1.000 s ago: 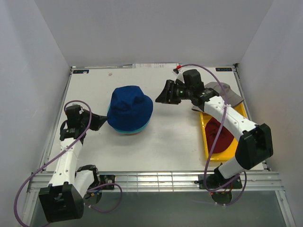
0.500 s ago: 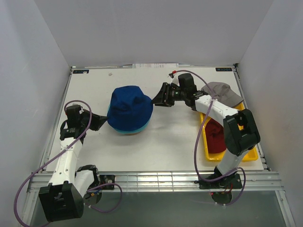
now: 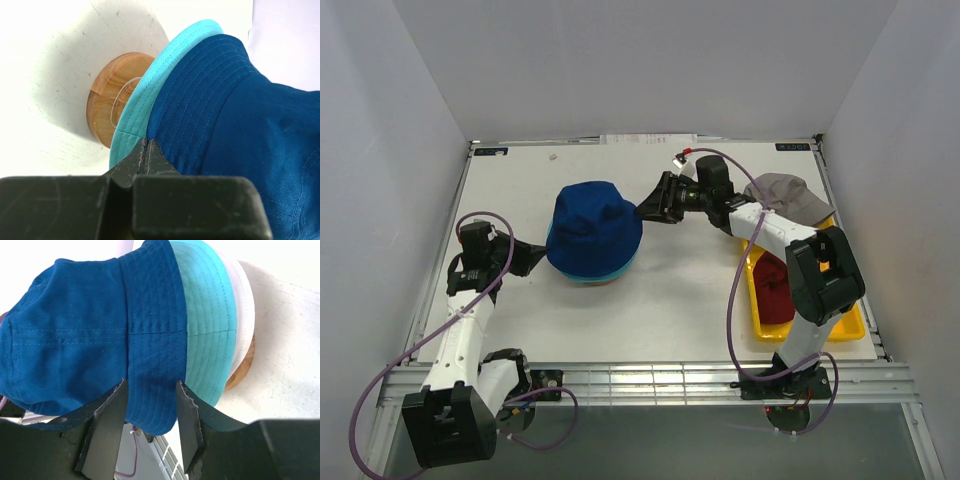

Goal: Stack the hats

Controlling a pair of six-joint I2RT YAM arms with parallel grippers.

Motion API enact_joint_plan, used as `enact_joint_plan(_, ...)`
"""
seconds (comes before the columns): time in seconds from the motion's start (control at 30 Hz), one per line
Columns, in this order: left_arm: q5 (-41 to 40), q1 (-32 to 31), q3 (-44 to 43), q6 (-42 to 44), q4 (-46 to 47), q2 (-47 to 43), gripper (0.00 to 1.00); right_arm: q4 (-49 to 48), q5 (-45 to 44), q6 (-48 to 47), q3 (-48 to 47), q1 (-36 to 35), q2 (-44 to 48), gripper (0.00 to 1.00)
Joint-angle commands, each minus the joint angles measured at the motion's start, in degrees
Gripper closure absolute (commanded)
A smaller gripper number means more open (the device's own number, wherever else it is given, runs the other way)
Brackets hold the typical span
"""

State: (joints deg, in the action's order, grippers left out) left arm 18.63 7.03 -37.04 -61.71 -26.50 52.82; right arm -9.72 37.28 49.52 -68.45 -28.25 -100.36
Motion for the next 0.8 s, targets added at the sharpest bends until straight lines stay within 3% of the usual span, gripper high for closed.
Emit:
enact_joint_plan(0.0,-1.14,0.44,0.03,1.24,0.22,-0.08,1.00,-3.47,1.04,0.93,0.77,0.13,-0.72,0.51)
enact_joint_plan(0.77,-1.49,0.36,-0.05,1.60,0.05,0.36,1.00,-10.67,2.89,5.94,3.41,0.13,-4.14,0.52)
